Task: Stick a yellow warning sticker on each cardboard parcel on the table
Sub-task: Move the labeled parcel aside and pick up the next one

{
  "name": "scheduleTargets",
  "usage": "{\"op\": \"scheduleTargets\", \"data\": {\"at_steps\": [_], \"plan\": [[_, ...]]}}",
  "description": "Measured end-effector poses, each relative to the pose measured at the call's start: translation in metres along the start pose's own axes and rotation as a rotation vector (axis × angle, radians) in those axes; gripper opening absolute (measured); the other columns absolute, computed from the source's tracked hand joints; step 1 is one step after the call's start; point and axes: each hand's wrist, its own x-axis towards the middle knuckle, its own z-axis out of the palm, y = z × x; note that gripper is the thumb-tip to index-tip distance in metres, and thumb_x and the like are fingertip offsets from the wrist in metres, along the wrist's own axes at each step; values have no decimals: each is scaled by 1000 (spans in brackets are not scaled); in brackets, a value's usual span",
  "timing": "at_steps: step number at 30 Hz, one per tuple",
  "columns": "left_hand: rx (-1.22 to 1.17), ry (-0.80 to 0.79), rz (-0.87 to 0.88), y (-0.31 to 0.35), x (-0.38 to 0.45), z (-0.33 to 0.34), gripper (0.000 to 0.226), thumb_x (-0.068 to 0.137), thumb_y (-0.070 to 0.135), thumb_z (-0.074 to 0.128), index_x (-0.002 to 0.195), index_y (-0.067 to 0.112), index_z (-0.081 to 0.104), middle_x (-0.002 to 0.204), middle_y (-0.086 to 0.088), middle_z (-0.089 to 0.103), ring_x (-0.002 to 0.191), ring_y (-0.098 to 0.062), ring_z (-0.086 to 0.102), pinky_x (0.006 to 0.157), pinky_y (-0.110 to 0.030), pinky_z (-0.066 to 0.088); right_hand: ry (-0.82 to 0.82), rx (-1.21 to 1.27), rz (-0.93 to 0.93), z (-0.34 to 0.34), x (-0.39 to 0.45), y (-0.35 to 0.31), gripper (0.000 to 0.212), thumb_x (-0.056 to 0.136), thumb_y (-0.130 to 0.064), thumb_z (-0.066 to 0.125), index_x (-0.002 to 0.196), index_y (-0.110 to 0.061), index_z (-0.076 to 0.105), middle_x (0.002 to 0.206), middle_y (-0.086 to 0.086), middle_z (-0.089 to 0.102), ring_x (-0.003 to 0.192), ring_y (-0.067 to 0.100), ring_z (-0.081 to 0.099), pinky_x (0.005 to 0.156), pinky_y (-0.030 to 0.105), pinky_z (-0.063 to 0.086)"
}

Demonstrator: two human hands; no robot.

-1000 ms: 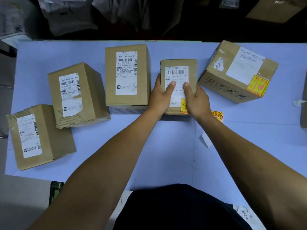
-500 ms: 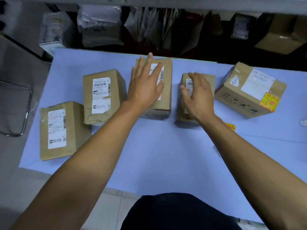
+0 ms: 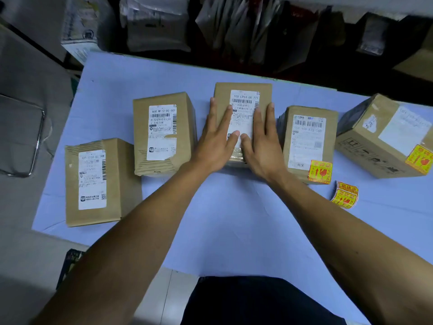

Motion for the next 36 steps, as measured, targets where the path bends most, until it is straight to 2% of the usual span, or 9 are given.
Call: {"op": "scheduleTargets", "data": {"at_steps": [3,7,9,11,12,16,23,30,36], "plan": [[-3,22,2,-4,-12,4,66,102,33,48,158,21,16,166,-8,-15,153,-31,10,118,-45,28,17,5,2,7,-11,-2,67,103,-24,46,156,-1,14,164,23,-6,154,32,-2,124,38,11],[-223,101,-147,-4,-2,-1,79,97,34,60,159,19,14,168,-9,-2,153,-18,7,120,-26,11,34,289,138,3,-2,-1,75,99,-31,53,159,-16,11,168,11,3,153,14,-1,116,11,1],[-513,155,-357,-3,15,-9,80,90,39,67,156,24,25,163,-6,26,148,-17,29,121,-37,25,53,619,372,-3,16,0,81,94,-39,57,159,-28,10,165,3,20,150,13,22,120,24,18],[-778,124,-502,-5,28,-13,62,81,44,69,138,28,52,136,1,63,121,-16,62,106,-45,48,32,820,578,-6,34,6,81,92,-46,59,158,-34,13,162,-2,29,139,12,41,108,28,35],[-830,88,-532,-6,32,-14,59,77,48,68,132,28,57,123,4,70,110,-15,68,100,-45,53,-10,839,610,-6,39,10,80,93,-50,58,158,-34,16,161,-3,32,136,12,44,104,28,38],[-848,20,-535,-10,36,-9,76,71,61,68,140,36,48,122,12,70,112,-13,67,102,-42,50,-104,848,551,5,43,22,74,91,-57,52,156,-31,26,153,-6,45,134,14,49,114,42,38],[-886,28,-519,-2,31,-16,79,80,53,67,149,29,39,136,5,63,122,-17,61,107,-44,46,-112,913,519,-3,42,16,83,86,-62,52,156,-29,25,150,-5,49,132,14,52,113,42,40],[-962,119,-367,40,-30,-36,38,94,33,65,130,27,55,118,4,72,105,-13,71,97,-43,55,-79,986,441,-33,-12,-5,88,81,-62,56,156,-27,24,157,-6,40,137,16,48,114,45,38],[-982,140,-317,63,-117,-7,37,91,34,65,127,26,56,120,4,72,109,-14,69,99,-43,53,-27,985,304,-47,-109,-5,45,98,-40,49,142,-29,48,128,-10,68,115,8,65,104,38,49]]}}
